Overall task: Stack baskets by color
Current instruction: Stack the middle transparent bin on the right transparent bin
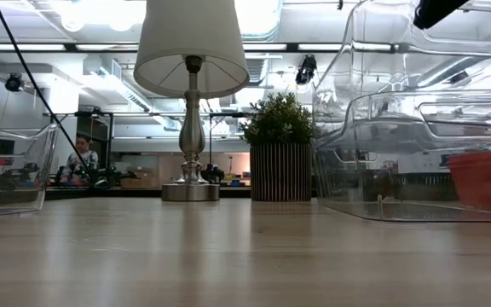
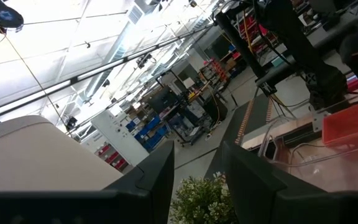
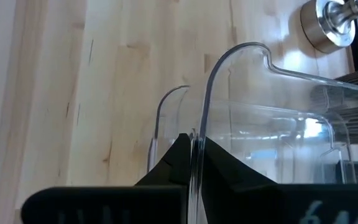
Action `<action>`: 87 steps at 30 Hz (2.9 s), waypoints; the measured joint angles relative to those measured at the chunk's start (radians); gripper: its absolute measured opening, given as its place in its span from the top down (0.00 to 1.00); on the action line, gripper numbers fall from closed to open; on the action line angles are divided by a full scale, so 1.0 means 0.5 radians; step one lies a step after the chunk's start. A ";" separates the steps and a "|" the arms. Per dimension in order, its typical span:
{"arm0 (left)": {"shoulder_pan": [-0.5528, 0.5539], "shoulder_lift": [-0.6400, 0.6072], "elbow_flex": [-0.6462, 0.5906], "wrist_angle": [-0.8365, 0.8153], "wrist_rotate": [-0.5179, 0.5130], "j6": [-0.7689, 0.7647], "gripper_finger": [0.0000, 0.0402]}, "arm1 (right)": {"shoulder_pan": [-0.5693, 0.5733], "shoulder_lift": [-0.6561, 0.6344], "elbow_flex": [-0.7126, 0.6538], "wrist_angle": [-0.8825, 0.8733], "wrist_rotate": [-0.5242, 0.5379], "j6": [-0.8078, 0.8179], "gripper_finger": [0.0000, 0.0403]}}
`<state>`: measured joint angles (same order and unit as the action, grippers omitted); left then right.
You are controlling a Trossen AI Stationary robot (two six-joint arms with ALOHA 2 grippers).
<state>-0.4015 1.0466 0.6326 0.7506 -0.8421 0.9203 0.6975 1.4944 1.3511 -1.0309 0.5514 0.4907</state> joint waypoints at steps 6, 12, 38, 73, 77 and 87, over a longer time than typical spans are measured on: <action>0.001 0.000 0.000 0.001 0.000 0.000 0.70 | -0.004 0.000 -0.028 -0.011 0.008 0.138 0.91; 0.000 0.001 0.000 0.000 0.000 0.000 0.70 | -0.009 -0.001 -0.014 -0.010 -0.004 0.185 0.78; 0.001 0.430 0.024 0.084 0.268 -0.260 0.70 | -0.106 -0.576 -0.501 -0.006 0.313 0.217 0.98; 0.176 0.732 0.260 0.211 0.517 -0.258 0.70 | -1.292 -0.302 -0.834 1.131 -0.416 -0.680 0.98; 0.176 0.731 0.260 0.210 0.514 -0.258 0.70 | -1.292 -0.257 -0.801 1.145 -0.416 -0.744 0.98; 0.176 0.730 0.254 0.208 0.503 -0.259 0.70 | -1.291 -0.249 -0.771 1.204 -0.421 -0.876 0.98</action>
<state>-0.3134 1.4117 0.7597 0.8543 -0.5907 0.7910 0.0521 1.3701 0.9657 -0.4288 0.3408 0.0529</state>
